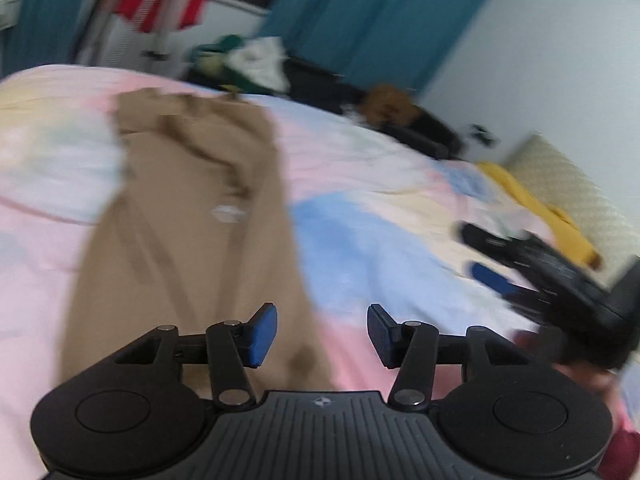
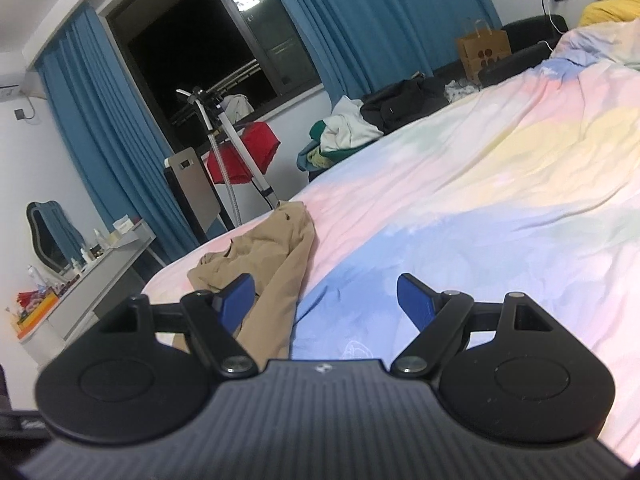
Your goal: Fold clothes
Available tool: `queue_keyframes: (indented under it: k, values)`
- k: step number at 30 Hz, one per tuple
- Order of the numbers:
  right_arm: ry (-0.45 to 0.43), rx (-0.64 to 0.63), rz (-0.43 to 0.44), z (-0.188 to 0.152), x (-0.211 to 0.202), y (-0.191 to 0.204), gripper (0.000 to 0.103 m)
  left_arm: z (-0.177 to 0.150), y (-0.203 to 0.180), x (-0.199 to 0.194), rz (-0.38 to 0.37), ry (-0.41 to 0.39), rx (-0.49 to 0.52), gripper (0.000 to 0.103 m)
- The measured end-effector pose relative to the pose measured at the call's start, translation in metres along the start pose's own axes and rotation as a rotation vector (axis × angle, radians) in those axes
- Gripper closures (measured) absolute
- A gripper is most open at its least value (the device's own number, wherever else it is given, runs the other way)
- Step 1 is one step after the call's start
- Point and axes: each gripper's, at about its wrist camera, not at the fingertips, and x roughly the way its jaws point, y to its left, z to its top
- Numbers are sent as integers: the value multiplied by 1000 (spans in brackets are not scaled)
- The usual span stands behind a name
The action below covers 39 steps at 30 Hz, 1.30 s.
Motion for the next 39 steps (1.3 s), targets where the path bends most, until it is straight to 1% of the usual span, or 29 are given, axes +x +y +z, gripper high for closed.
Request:
queue_keyframes:
  k: [3, 7, 8, 10, 12, 14, 16, 18, 20, 22, 23, 25, 26, 27, 28, 30, 32, 33, 35, 36, 39]
  values:
    - [8, 5, -5, 0, 0, -2, 22, -6, -25, 21, -71, 36, 39, 50]
    - [31, -4, -7, -2, 2, 0, 22, -21, -39, 47, -95, 137, 88, 53]
    - [38, -10, -8, -2, 2, 1, 22, -25, -40, 52, -103, 169, 97, 55]
    - [51, -19, -8, -3, 3, 3, 22, -33, -38, 53, -110, 251, 96, 56]
    - [61, -22, -5, -4, 1, 5, 22, -46, -34, 47, -92, 348, 91, 63]
    - [70, -24, 0, -5, -1, 6, 22, -57, -28, 40, -101, 438, 65, 63]
    - [92, -25, 10, -7, -1, 9, 22, -65, -25, 25, -124, 472, 41, 63]
    - [130, -29, 24, -10, 1, 15, 22, -68, -23, 12, -136, 470, 22, 64]
    - [165, -43, 50, -15, 3, 22, 23, -67, -20, -3, -135, 442, 4, 63]
    - [195, -71, 94, -21, 3, 31, 23, -57, -14, -18, -139, 390, -24, 55]
    - [206, -91, 120, -23, 2, 37, 31, -52, -10, -25, -141, 363, -39, 50]
    - [233, -147, 163, -30, 2, 49, 35, -34, 0, -38, -74, 267, -72, 48]
    - [246, -172, 180, -34, 2, 55, 40, -24, 6, -40, -31, 218, -88, 44]
    - [261, -193, 194, -37, 4, 60, 43, -14, 13, -42, 12, 168, -103, 38]
    - [279, -211, 208, -40, 6, 64, 47, -3, 19, -44, 55, 119, -118, 37]
    - [328, -235, 244, -47, 15, 70, 51, 18, 36, -36, 95, 55, -207, 32]
    - [404, -246, 284, -54, 27, 76, 52, 40, 52, -18, 105, 28, -291, 31]
    - [451, -246, 298, -58, 35, 78, 53, 52, 60, -5, 116, 9, -316, 30]
    - [535, -233, 334, -66, 47, 79, 59, 72, 71, 25, 145, 3, -351, 29]
    - [574, -221, 360, -69, 52, 79, 59, 82, 77, 39, 156, 6, -367, 29]
    - [691, -194, 472, -80, 61, 79, 60, 96, 84, 95, 169, 32, -393, 29]
